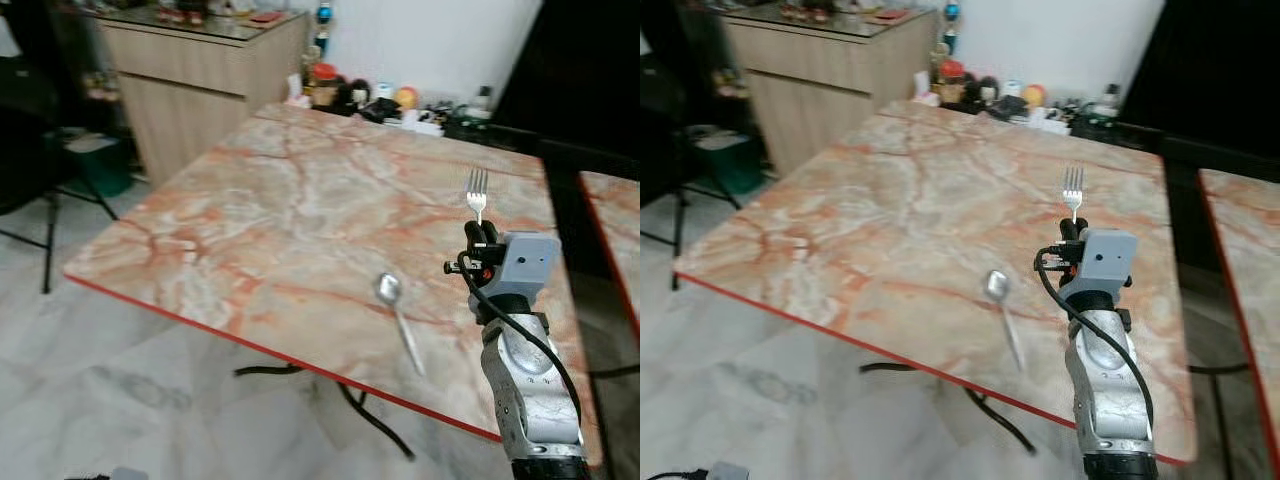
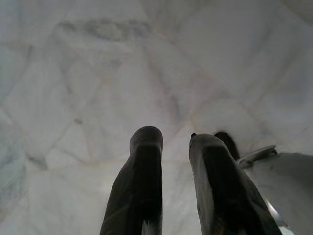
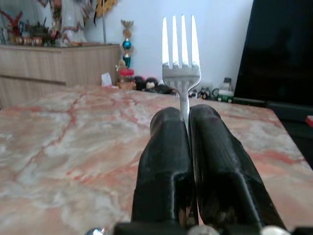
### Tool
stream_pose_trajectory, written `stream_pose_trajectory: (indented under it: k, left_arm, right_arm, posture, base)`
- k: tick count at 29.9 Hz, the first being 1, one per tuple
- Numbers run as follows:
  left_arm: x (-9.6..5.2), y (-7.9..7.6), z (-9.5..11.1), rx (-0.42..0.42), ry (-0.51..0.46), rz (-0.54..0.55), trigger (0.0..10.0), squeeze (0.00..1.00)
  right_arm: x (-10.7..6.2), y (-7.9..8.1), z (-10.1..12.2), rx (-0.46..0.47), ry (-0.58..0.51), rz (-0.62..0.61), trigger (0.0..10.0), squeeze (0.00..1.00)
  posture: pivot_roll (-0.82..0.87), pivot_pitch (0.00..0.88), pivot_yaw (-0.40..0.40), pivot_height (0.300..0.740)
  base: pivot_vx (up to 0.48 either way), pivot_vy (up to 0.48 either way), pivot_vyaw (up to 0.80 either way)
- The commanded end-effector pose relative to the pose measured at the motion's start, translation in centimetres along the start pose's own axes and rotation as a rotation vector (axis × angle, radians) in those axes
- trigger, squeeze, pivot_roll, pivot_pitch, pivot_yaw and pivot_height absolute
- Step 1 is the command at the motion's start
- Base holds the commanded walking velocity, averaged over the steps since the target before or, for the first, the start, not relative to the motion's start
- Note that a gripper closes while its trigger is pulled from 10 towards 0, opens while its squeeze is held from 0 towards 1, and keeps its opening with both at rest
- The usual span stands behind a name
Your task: Setting the table
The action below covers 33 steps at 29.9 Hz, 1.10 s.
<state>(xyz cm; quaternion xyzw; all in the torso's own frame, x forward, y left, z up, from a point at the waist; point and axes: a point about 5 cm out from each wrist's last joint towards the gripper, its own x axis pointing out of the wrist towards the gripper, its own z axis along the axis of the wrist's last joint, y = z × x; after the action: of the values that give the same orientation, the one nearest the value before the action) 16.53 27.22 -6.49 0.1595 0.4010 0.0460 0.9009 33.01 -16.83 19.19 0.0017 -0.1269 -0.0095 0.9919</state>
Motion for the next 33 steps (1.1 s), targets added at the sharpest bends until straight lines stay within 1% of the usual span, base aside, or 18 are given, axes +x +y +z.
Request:
stream_pose_trajectory:
  k: [1,4,6,9,12,15,17,18,20,30,33]
  left_arm:
    - [-0.39,-0.53,-1.22,0.003,0.037,-0.012,10.0,0.0]
    - [-0.49,-0.57,-1.51,-0.007,0.048,-0.006,10.0,0.0]
    - [-0.52,-0.67,-1.62,-0.008,0.051,-0.007,10.0,0.0]
    - [-0.53,-0.84,-1.66,-0.024,0.051,-0.003,10.0,0.0]
    - [-0.55,-1.09,-1.7,-0.025,0.051,-0.006,10.0,0.0]
    - [-0.57,-1.21,-1.76,-0.026,0.055,-0.006,10.0,0.0]
    - [-0.56,-1.23,-1.75,-0.03,0.054,-0.007,10.0,0.0]
    - [-0.55,-1.26,-1.74,-0.03,0.055,-0.007,10.0,0.0]
    - [-0.56,-1.28,-1.75,-0.031,0.055,-0.008,10.0,0.0]
    - [-0.53,-1.39,-1.69,-0.024,0.054,-0.013,10.0,0.0]
    - [-0.49,-1.36,-1.6,-0.025,0.052,-0.012,10.0,0.0]
  right_arm:
    - [0.46,-0.4,0.99,0.004,-0.044,-0.02,10.0,0.0]
    - [0.76,-0.28,1.3,0.013,-0.061,-0.03,10.0,0.0]
    - [0.93,-0.2,1.39,0.054,-0.06,-0.045,10.0,0.0]
    - [1.06,0.22,1.69,0.059,-0.073,-0.028,10.0,0.0]
    - [1.05,0.2,1.7,0.049,-0.079,-0.03,10.0,0.0]
    - [1.02,-0.11,1.7,0.06,-0.088,-0.057,10.0,0.0]
    - [1.16,-0.35,1.88,0.153,-0.089,-0.083,10.0,0.0]
    - [1.26,-0.44,1.88,0.163,-0.081,-0.087,10.0,0.0]
    - [1.31,-0.42,1.98,0.128,-0.085,-0.079,10.0,0.0]
    - [1.18,-0.41,1.82,0.127,-0.083,-0.083,10.0,0.0]
    - [1.19,-0.45,1.93,0.127,-0.089,-0.088,10.0,0.0]
  posture:
    - [0.06,0.113,-0.042,0.74]
    - [0.07,0.113,-0.045,0.74]
    - [0.07,0.113,-0.046,0.74]
    - [0.07,0.109,-0.052,0.74]
    - [0.07,0.103,-0.054,0.74]
    - [0.08,0.099,-0.055,0.74]
    - [0.08,0.098,-0.054,0.74]
    - [0.08,0.098,-0.054,0.74]
    - [0.08,0.093,-0.051,0.74]
    - [0.07,0.089,-0.047,0.74]
    - [0.07,0.1,-0.047,0.74]
  base:
    - [0.0,-0.48,0.0]
    - [0.0,-0.48,0.0]
    - [0.0,-0.48,0.0]
    - [0.0,-0.48,-0.73]
    - [0.0,-0.48,-0.72]
    - [0.0,-0.48,0.0]
    - [0.0,-0.48,0.0]
    - [0.0,-0.48,0.0]
    - [0.0,-0.48,-0.39]
    - [0.0,-0.48,-0.77]
    - [0.0,-0.48,-0.75]
